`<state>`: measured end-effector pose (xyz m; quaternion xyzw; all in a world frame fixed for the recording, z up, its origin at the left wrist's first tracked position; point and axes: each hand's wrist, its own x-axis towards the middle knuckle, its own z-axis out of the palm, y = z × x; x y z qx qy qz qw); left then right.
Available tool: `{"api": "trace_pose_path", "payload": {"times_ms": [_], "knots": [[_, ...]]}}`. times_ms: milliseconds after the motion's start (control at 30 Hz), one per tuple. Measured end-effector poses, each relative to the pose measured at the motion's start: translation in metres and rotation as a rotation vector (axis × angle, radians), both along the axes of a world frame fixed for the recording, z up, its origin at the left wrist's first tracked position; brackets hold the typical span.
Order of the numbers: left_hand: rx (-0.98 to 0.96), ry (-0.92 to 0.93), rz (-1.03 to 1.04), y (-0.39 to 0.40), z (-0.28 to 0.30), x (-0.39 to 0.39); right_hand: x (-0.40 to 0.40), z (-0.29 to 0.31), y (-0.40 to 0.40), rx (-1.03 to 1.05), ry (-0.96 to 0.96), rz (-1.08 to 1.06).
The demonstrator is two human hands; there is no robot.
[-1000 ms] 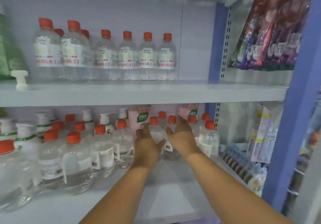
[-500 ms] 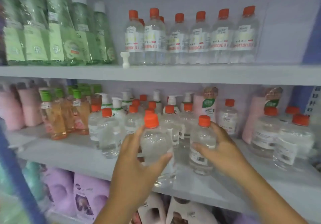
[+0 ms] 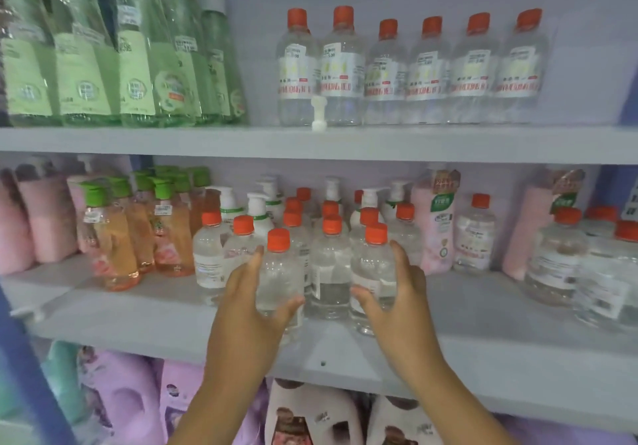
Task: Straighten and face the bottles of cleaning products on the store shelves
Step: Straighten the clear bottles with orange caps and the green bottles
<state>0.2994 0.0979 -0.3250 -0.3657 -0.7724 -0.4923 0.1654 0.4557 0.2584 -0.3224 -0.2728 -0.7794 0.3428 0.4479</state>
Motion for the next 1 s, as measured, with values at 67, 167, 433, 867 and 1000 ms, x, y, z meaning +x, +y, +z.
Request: {"api": "trace_pose_path", "payload": {"times_ms": [67,167,433,867,1000], "knots": [[-0.059,0.144,0.073,0.005,0.001,-0.006,-0.003,-0.003,0.002,0.007,-0.017,-0.011],[-0.063,0.065,0.03,0.011,0.002,-0.002,-0.005,-0.002,0.004,-0.019,-0.011,0.011],[0.297,0.058,-0.306,0.057,-0.006,0.099,0.097,-0.003,0.068,-0.052,0.182,-0.138],[-0.127,-0.506,-0.835,0.325,0.034,0.226,0.232,-0.014,0.227,-0.095,0.104,-0.417],[-0.089,-0.421,-0.777,0.355,0.022,0.236,0.236,-0.022,0.236,-0.11,0.135,-0.416]]}}
